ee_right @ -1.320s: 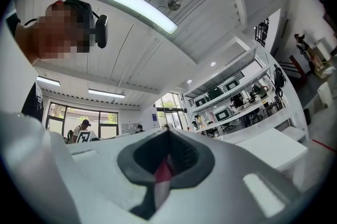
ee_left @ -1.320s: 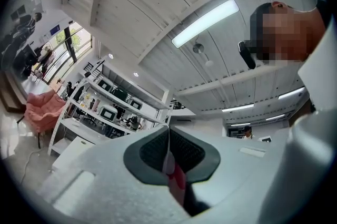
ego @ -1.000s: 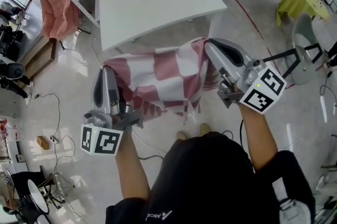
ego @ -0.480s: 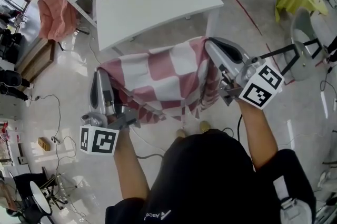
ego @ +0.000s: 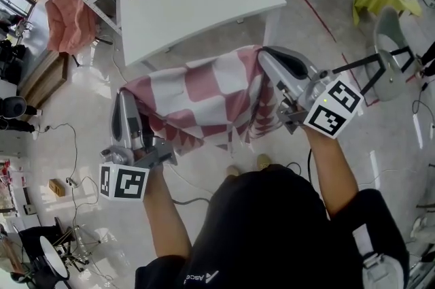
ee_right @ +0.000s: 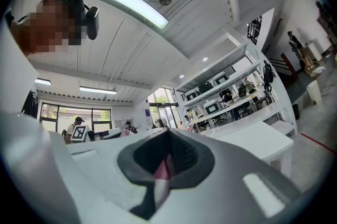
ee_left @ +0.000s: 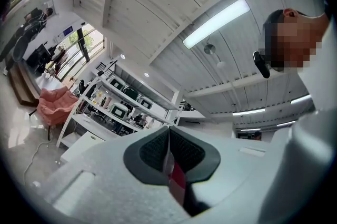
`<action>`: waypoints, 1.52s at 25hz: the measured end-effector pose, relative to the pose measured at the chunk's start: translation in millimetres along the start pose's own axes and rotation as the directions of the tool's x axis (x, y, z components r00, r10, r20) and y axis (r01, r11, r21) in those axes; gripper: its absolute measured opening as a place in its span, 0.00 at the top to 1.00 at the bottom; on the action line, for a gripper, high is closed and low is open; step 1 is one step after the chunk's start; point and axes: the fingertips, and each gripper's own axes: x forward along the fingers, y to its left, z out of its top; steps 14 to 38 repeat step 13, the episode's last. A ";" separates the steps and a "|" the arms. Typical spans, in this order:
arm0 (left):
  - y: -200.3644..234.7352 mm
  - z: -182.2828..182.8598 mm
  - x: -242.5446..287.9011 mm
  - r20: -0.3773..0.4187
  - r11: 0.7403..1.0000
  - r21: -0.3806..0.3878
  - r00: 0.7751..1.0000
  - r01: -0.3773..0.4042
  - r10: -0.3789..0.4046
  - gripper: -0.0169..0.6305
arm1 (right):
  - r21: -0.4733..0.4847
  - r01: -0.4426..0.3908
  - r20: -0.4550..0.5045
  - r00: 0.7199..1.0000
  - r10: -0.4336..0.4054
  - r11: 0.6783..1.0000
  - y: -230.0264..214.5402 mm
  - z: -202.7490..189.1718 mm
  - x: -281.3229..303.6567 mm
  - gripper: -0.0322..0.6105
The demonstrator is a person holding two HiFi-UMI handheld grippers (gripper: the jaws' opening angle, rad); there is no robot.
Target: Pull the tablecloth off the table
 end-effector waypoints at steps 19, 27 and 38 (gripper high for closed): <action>-4.7 -4.4 6.5 -0.004 1.000 0.002 1.000 0.013 -0.013 0.95 | 0.005 0.010 0.000 1.000 -0.010 1.000 -7.6 -2.8 -2.6 0.95; -4.7 -4.4 6.5 -0.004 1.000 0.002 1.000 0.013 -0.013 0.95 | 0.005 0.010 0.000 1.000 -0.010 1.000 -7.6 -2.8 -2.6 0.95; -4.7 -4.4 6.5 -0.004 1.000 0.002 1.000 0.013 -0.013 0.95 | 0.005 0.010 0.000 1.000 -0.010 1.000 -7.6 -2.8 -2.6 0.95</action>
